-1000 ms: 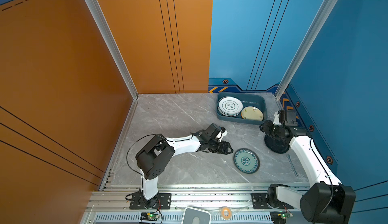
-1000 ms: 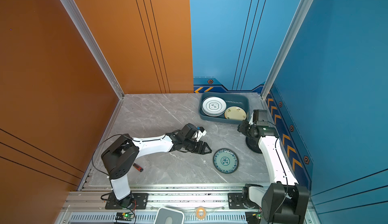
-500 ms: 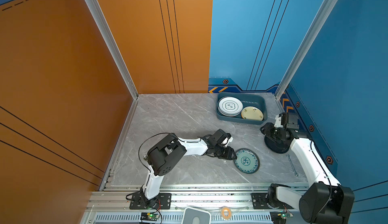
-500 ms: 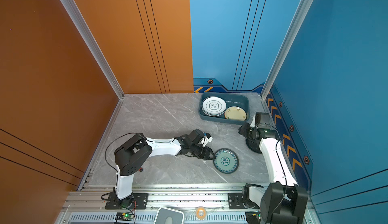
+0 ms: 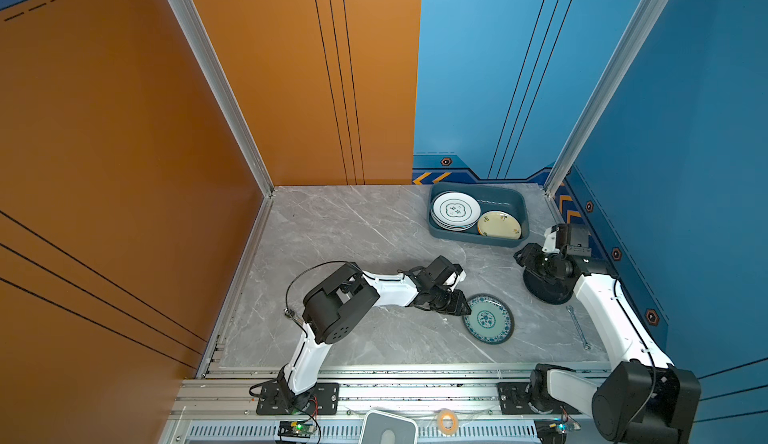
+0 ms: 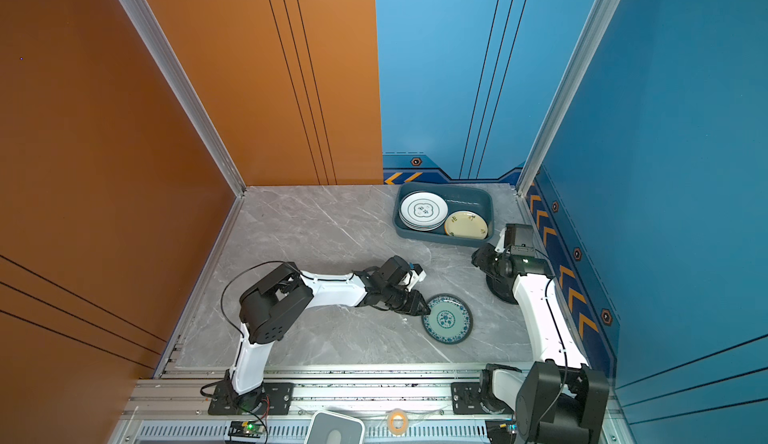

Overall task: Place the plates into the plastic bin on the countertop
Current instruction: 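Grasp the blue floral plate's rim with the left gripper and tilt it up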

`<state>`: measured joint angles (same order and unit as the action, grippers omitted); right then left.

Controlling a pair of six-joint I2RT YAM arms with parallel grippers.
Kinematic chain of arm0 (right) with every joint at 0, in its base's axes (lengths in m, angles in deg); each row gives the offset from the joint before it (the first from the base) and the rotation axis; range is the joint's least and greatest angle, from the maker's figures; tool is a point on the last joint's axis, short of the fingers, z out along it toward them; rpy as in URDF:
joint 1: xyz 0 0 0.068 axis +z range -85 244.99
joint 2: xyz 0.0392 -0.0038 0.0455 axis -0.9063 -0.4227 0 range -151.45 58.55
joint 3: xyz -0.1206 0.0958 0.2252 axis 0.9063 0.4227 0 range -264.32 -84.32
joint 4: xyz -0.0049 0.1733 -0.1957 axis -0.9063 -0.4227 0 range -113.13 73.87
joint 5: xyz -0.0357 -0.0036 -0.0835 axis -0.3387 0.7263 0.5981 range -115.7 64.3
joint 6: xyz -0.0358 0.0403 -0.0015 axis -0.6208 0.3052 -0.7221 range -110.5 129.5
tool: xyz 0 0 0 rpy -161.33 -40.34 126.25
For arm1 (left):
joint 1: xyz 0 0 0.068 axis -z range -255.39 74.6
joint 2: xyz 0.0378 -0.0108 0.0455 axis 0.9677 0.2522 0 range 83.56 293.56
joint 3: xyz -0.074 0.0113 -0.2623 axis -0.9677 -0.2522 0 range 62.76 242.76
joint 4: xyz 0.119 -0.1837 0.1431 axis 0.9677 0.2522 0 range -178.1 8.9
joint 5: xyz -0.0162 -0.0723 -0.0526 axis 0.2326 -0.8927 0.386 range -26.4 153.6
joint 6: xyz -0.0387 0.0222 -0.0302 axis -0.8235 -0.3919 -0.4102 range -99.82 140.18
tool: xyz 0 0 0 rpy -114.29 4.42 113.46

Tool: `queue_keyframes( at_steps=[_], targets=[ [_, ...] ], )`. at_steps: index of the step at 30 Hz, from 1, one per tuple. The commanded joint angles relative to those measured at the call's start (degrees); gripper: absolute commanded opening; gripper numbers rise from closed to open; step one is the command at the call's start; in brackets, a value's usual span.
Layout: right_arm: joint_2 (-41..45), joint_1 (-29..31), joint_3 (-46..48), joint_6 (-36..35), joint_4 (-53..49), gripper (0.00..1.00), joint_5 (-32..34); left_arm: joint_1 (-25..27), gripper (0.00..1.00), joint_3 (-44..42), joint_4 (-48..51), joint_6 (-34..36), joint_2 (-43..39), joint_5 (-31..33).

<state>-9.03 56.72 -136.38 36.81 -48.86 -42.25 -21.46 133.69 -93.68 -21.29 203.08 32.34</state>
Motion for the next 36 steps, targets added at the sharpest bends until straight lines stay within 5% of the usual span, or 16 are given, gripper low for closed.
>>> queue_keyframes(
  at_steps=[1, 20, 22, 27, 36],
  targets=[
    [0.16, -0.34, 1.16, 0.9, 1.27, 0.55, -0.85, 0.74, 0.28, 1.01, 0.47, 0.42, 1.85, -0.9],
    [1.01, -0.33, 3.61, 0.37, 1.62, 0.55, -1.26, 0.84, 0.11, 2.82, 1.45, 0.74, 3.26, -1.01],
    [1.15, -0.33, 3.86, 0.38, 1.71, 0.55, -1.58, 0.91, 0.0, 2.81, 1.62, 0.78, 3.17, -0.84],
    [1.35, -0.32, 4.22, -0.4, 1.66, 0.55, -2.46, 0.67, 0.0, 2.98, 3.04, 1.59, 2.15, -0.51],
    [0.38, 0.3, 6.55, -3.55, 5.29, 0.56, -13.58, -4.64, 0.0, -0.28, 5.58, 4.11, -5.15, -3.71]
  ],
)
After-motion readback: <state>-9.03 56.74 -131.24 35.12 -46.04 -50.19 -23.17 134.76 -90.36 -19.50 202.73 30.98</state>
